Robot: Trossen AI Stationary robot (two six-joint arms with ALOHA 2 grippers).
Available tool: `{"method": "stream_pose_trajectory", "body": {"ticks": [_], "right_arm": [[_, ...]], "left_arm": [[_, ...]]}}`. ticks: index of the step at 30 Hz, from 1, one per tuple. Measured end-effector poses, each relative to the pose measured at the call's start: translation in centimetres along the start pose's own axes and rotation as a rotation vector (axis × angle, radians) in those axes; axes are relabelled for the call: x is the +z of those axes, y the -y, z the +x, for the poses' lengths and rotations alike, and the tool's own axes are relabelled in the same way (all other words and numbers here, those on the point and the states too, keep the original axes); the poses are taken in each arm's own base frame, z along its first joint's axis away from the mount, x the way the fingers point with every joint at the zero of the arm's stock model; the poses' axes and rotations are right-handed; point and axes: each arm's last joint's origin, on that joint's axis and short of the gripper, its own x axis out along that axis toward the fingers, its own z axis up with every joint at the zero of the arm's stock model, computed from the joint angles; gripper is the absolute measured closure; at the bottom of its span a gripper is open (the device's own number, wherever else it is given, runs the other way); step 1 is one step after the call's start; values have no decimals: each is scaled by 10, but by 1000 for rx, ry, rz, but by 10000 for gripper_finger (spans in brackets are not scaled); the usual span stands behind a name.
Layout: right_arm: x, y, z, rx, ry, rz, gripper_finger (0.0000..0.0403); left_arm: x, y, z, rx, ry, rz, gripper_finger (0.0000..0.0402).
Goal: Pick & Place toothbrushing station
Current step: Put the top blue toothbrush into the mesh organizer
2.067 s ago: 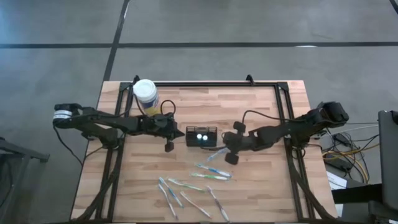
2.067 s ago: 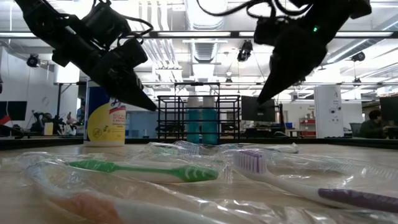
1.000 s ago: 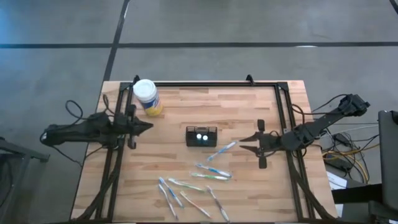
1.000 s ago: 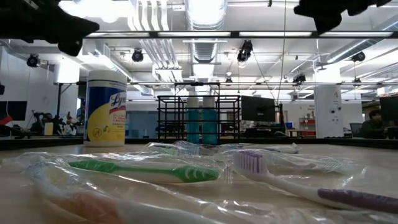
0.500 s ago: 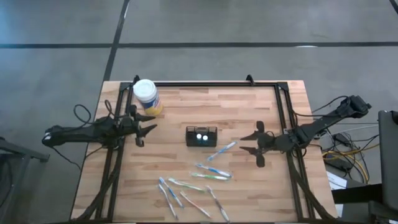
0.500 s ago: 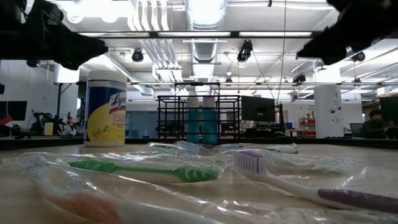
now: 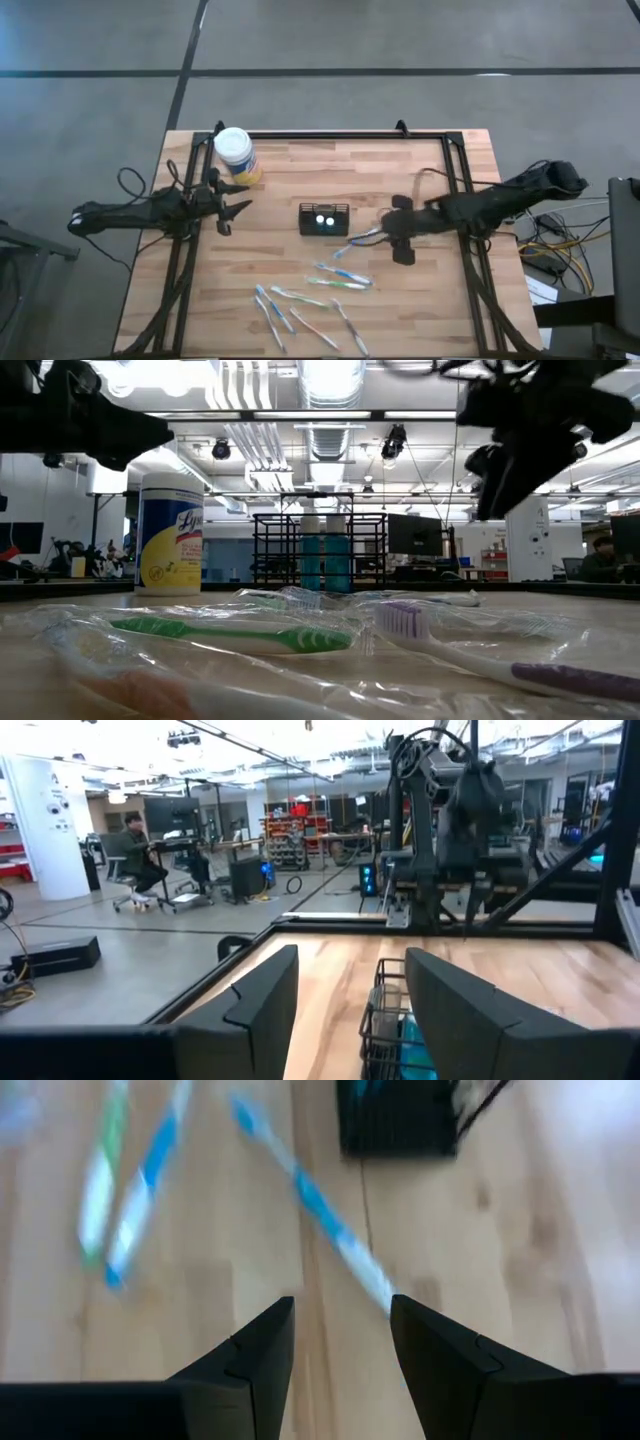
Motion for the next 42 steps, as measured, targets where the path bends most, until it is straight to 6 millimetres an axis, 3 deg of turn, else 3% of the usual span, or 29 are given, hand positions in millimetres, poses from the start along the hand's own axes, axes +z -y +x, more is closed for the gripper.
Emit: {"method": "stream_pose_trajectory", "body": {"ticks": [9,15,23,30,42], "right_arm": [[51,22,42,112,-214,-126,192],[48,43,76,121,-408,-140,158],[35,47,108,180,-506,-145,153],[31,41,114,166,-528,-203,202],[28,39,104,176,-513,-179,370]], "left_arm": [[-4,1,0,-9,-37,32,211],[-6,1,0,-11,-54,46,211],[-7,1,0,-12,-62,44,212],[-7,1,0,-16,-58,30,213],[-2,1,0,-12,-11,18,213]]}}
